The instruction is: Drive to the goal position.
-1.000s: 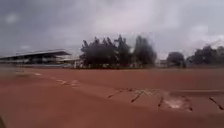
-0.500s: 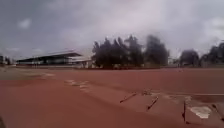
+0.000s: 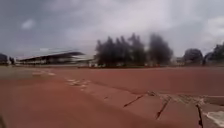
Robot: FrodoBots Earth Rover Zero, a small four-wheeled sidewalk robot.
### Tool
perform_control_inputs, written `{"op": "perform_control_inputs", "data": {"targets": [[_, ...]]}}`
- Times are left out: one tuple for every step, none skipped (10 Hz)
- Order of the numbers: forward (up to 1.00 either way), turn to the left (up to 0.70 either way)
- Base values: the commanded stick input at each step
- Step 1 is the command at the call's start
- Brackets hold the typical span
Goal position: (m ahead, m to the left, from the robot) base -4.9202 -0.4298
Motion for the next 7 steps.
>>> {"op": "perform_control_inputs", "data": {"targets": [[0.00, 0.70], [0.00, 0.70], [0.00, 0.70], [0.00, 0.70], [0.00, 0.70], [0.00, 0.70], [0.00, 0.70]]}}
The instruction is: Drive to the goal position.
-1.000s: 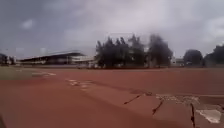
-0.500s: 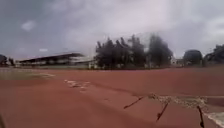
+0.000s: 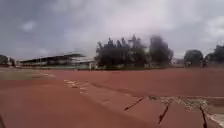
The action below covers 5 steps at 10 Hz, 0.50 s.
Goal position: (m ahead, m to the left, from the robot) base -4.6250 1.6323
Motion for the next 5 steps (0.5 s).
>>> {"op": "perform_control_inputs", "data": {"targets": [[0.00, 0.70], [0.00, 0.70], [0.00, 0.70], [0.00, 0.70], [0.00, 0.70]]}}
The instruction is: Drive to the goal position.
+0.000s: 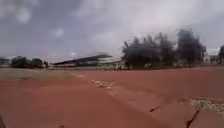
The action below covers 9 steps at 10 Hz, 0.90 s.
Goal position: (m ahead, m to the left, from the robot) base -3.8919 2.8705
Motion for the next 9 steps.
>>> {"op": "perform_control_inputs", "data": {"targets": [[0.00, 0.70], [0.00, 0.70], [0.00, 0.70], [0.00, 0.70], [0.00, 0.70], [0.00, 0.70], [0.00, 0.70], [0.00, 0.70], [0.00, 0.70]]}}
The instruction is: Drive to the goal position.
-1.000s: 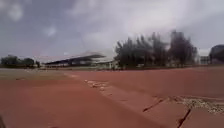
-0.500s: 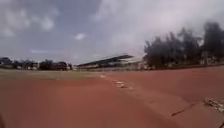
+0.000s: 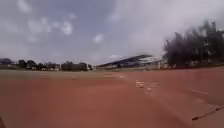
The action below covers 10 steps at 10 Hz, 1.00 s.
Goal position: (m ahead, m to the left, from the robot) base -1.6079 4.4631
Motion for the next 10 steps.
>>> {"op": "perform_control_inputs", "data": {"targets": [[0.00, 0.70], [0.00, 0.70], [0.00, 0.70], [0.00, 0.70], [0.00, 0.70], [0.00, 0.70], [0.00, 0.70], [0.00, 0.70], [0.00, 0.70], [0.00, 0.70]]}}
